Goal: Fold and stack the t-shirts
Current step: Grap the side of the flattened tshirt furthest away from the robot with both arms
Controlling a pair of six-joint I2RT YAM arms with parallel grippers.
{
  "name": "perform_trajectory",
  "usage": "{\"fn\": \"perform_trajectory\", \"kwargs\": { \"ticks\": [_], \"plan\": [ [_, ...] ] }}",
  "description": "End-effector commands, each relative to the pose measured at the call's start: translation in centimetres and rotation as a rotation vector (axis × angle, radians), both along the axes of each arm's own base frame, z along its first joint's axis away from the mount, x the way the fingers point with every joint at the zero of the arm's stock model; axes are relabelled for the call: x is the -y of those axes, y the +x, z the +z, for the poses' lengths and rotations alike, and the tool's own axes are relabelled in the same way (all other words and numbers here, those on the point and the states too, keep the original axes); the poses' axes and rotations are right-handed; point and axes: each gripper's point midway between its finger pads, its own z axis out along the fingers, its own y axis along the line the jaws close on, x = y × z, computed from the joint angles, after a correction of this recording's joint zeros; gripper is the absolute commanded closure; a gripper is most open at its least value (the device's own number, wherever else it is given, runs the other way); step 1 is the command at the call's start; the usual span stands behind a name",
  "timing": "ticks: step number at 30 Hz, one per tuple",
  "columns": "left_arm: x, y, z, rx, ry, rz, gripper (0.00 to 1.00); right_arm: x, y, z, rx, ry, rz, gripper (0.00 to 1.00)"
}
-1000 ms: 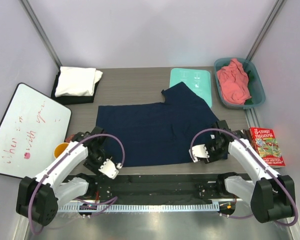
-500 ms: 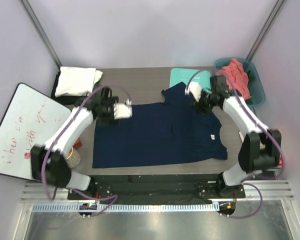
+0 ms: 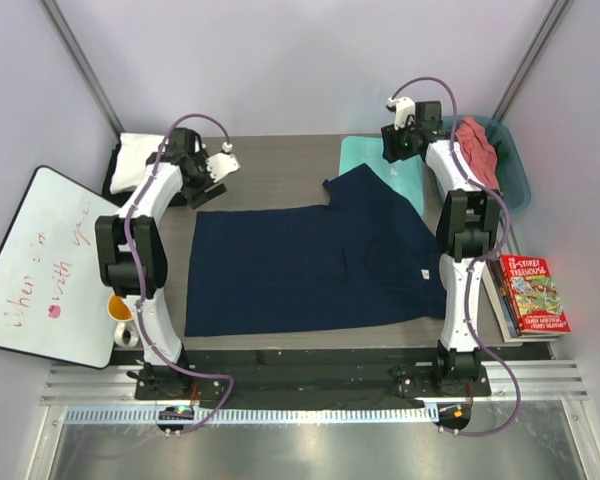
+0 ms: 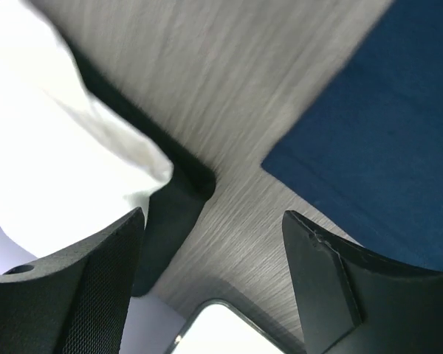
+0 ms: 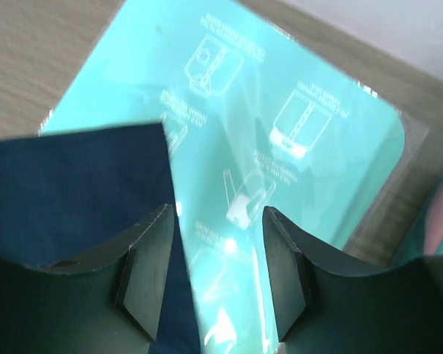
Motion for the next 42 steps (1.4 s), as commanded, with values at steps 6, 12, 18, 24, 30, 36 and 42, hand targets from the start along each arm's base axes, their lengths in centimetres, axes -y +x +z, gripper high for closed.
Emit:
{"fn": "perform_trajectory", "kwargs": {
  "ticks": [6, 12, 18, 24, 30, 36, 42],
  "plan": [
    [2.8, -1.8, -3.7, -0.095, 0.036, -0.295, 0.24, -5.3, 1.6, 0.6, 0.027, 0.098, 0.076, 0.43],
    [2.8, -1.8, -4.5, -0.109, 0.061, -0.326, 0.24, -8.5, 1.3, -1.9, 0.0, 0.099, 0.117, 0.44],
    [2.8, -1.8, -4.6, -0.105, 0.076, -0.349, 0.25, -10.2, 2.2, -3.9, 0.018, 0.036, 0.103, 0.44],
    [3.0, -1.9, -4.0, -0.087, 0.071, -0.367, 0.25, -9.1, 4.1, -2.5, 0.097, 0.009, 0.041, 0.45],
    [2.8, -2.2, -4.5, -0.097, 0.089, -0.38, 0.25, -9.3, 4.8, -0.3, 0.162, 0.035, 0.06, 0.46],
    [2.7, -1.8, -4.7, -0.095, 0.098, -0.386, 0.25, -8.7, 4.9, -2.5, 0.136, 0.001, 0.052, 0.46],
    [2.8, -1.3, -3.9, -0.075, 0.1, -0.391, 0.25, -7.9, 4.7, -4.8, 0.097, -0.003, 0.039, 0.47]
  ]
}}
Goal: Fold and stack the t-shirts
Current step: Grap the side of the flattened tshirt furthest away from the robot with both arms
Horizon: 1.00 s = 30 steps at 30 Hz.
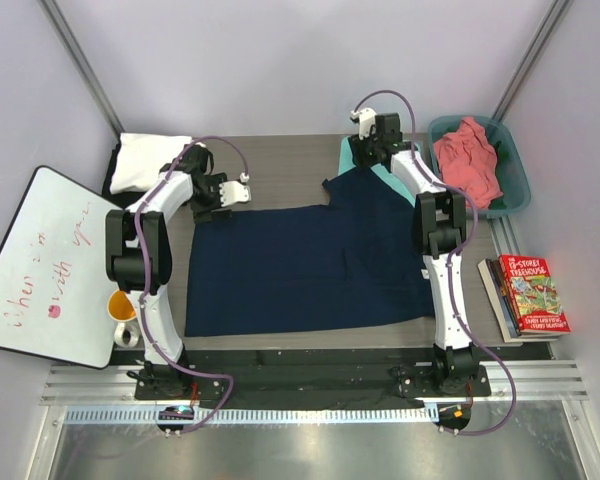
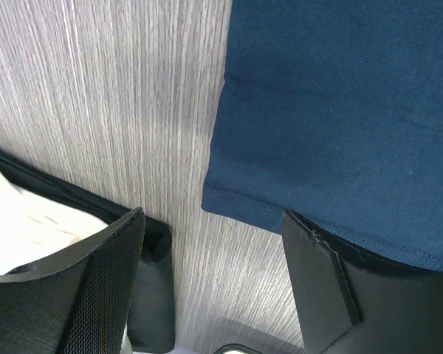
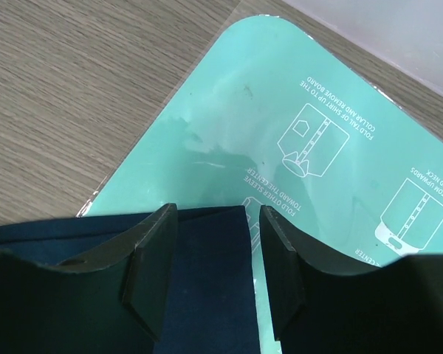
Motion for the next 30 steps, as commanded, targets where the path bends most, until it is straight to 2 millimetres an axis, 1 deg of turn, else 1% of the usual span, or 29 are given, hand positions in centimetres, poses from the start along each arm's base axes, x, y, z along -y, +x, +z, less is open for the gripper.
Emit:
{"fn": "perform_trajectory", "kwargs": {
  "ticks": [1, 3, 5, 6, 9, 13, 20, 22, 24, 30],
  "plan": [
    [0.5, 1.2, 1.8, 0.056, -0.012, -0.03, 0.25, 0.5, 0.8, -0.2, 0.025, 0.006, -0.011, 0.47],
    [0.4, 1.3, 2.2, 0.064, -0.008, -0.033, 0.25, 0.4, 0.5, -0.6, 0.01, 0.013, -0.008, 0.47],
    [0.4, 1.3, 2.3, 0.067, -0.006, -0.032, 0.25, 0.3, 0.0, -1.5, -0.016, 0.021, -0.012, 0.47],
    [0.4, 1.4, 2.4, 0.07, -0.007, -0.034, 0.25, 0.4, -0.1, -1.5, -0.017, 0.023, -0.017, 0.47],
    [0.4, 1.4, 2.7, 0.076, -0.008, -0.034, 0.25, 0.6, -0.3, -2.2, -0.037, 0.031, -0.025, 0.47],
    [0.4, 1.4, 3.0, 0.081, -0.005, -0.033, 0.25, 1.1, 0.2, -2.4, -0.035, 0.041, -0.042, 0.47],
    [0.3, 1.3, 3.6, 0.09, 0.0, -0.03, 0.26, 1.4, 0.1, -3.3, -0.062, 0.074, -0.049, 0.47],
    [0.5, 1.3, 3.8, 0.093, -0.001, -0.033, 0.25, 1.6, 0.2, -3.3, -0.065, 0.091, -0.059, 0.47],
    [0.6, 1.2, 4.0, 0.095, 0.002, -0.034, 0.26, 1.7, 0.1, -3.7, -0.079, 0.106, -0.065, 0.47],
    [0.9, 1.0, 4.3, 0.094, 0.015, -0.045, 0.25, 1.9, 0.0, -3.7, -0.093, 0.127, -0.071, 0.48]
  ]
}}
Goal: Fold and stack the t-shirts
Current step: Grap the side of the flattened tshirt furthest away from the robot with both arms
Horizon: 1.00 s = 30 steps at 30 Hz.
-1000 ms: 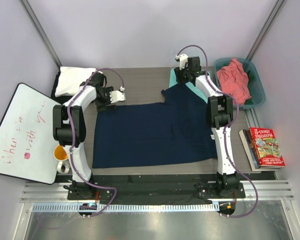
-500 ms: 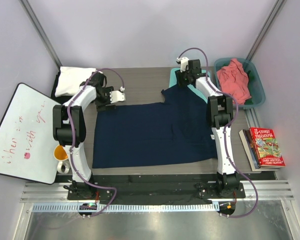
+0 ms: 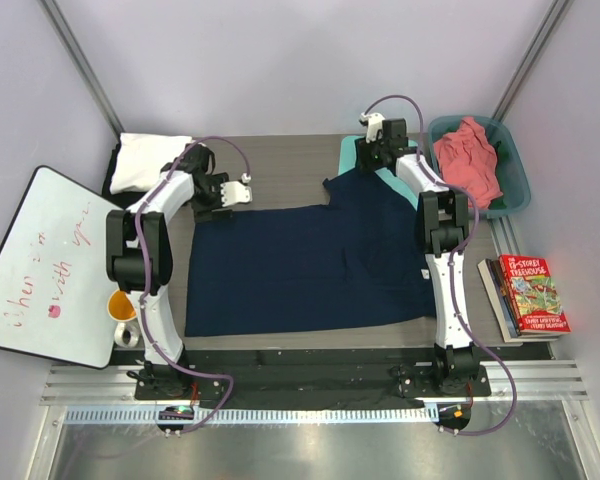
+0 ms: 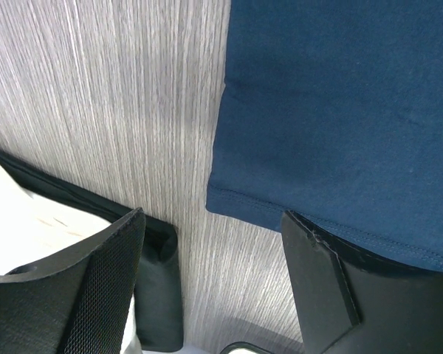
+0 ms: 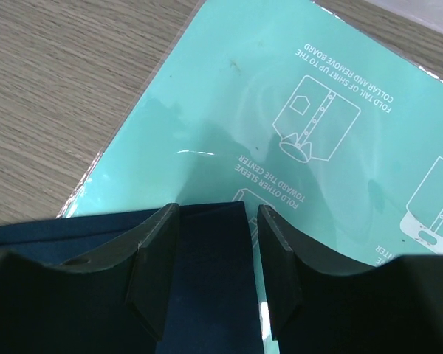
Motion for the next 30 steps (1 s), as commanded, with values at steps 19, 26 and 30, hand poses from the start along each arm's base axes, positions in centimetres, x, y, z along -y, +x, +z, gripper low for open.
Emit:
{"fn": "perform_trajectory", "kwargs": {
  "ticks": [19, 26, 30],
  "plan": [
    [0.7, 1.4, 3.6, 0.087, 0.013, -0.029, 0.26, 0.2, -0.4, 1.3, -0.01, -0.009, 0.01, 0.99],
    [1.0, 1.3, 2.8, 0.075, -0.004, -0.04, 0.27, -0.3, 0.8, 8.8, 0.14, -0.041, 0.017, 0.99],
    [0.7, 1.0, 1.7, 0.031, -0.02, -0.052, 0.25, -0.4, 0.2, 10.4, 0.162, -0.065, 0.035, 0.99]
  ]
}}
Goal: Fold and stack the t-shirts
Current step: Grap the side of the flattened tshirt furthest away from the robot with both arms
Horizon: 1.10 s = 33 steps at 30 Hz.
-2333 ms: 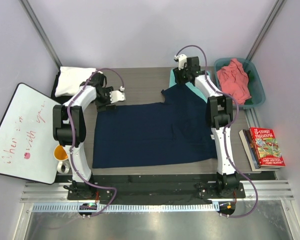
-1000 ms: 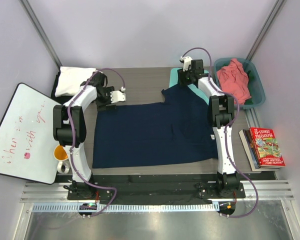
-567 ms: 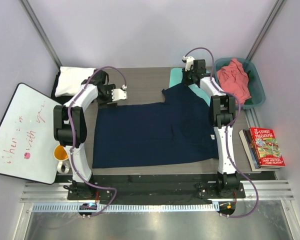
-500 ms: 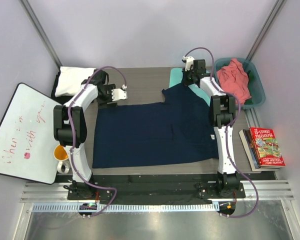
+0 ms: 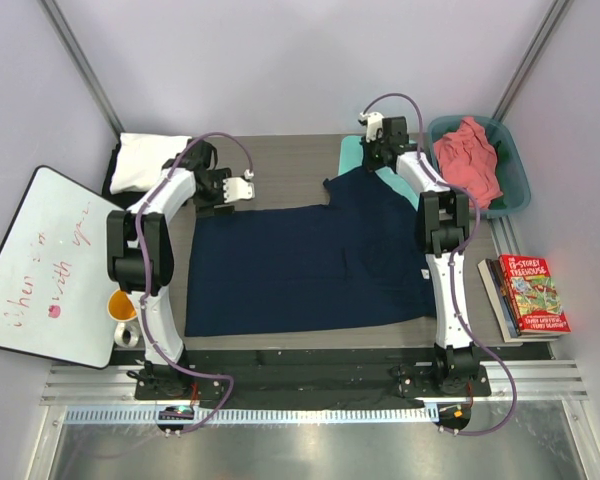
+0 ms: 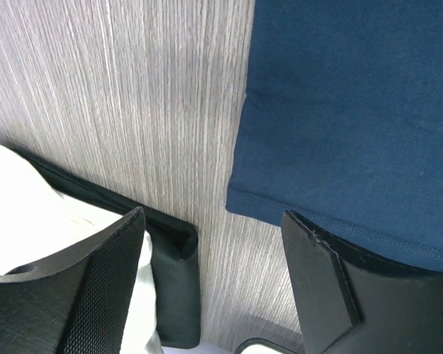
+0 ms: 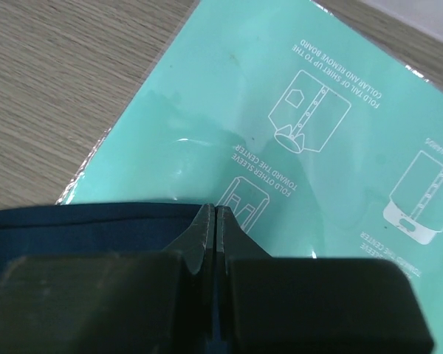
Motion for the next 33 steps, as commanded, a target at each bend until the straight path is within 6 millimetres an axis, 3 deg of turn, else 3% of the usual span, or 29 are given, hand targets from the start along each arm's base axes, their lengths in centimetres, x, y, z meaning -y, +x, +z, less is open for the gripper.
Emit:
{"fn": "perform_trajectory", "kwargs": {
  "ticks": [1, 6, 11, 24, 27, 30, 31, 33],
  "plan": [
    [0.0, 0.2, 0.3, -0.014, -0.031, -0.036, 0.25, -0.4, 0.6, 9.9, 0.176, -0.036, 0.026, 0.99],
    [-1.3, 0.8, -1.0, -0.067, -0.053, -0.016, 0.25, -0.2, -0.2, 10.3, 0.173, -0.058, 0.031, 0.99],
    [-2.1, 1.4, -2.8, -0.142, -0.077, -0.016, 0.27, -0.7, -0.9, 12.2, 0.197, -0.081, 0.05, 0.99],
    [-1.9, 0.8, -6.1, -0.263, -0.083, -0.076, 0.35, -1.7, -1.7, 16.4, 0.261, -0.135, 0.055, 0.99],
    [-1.9, 0.6, -6.7, -0.281, -0.085, -0.071, 0.5, -2.0, -2.0, 17.4, 0.277, -0.14, 0.056, 0.99],
    [-2.0, 0.0, -7.2, -0.31, -0.077, -0.069, 0.73, -1.9, -2.3, 17.8, 0.279, -0.151, 0.059, 0.99],
    [-2.1, -0.2, -7.4, -0.318, -0.073, -0.066, 1.0, -1.8, -2.3, 18.0, 0.284, -0.157, 0.058, 0.99],
    [-2.3, -0.5, -7.6, -0.331, -0.064, -0.061, 1.0, -1.4, -2.4, 18.1, 0.287, -0.176, 0.058, 0.99]
  ]
}}
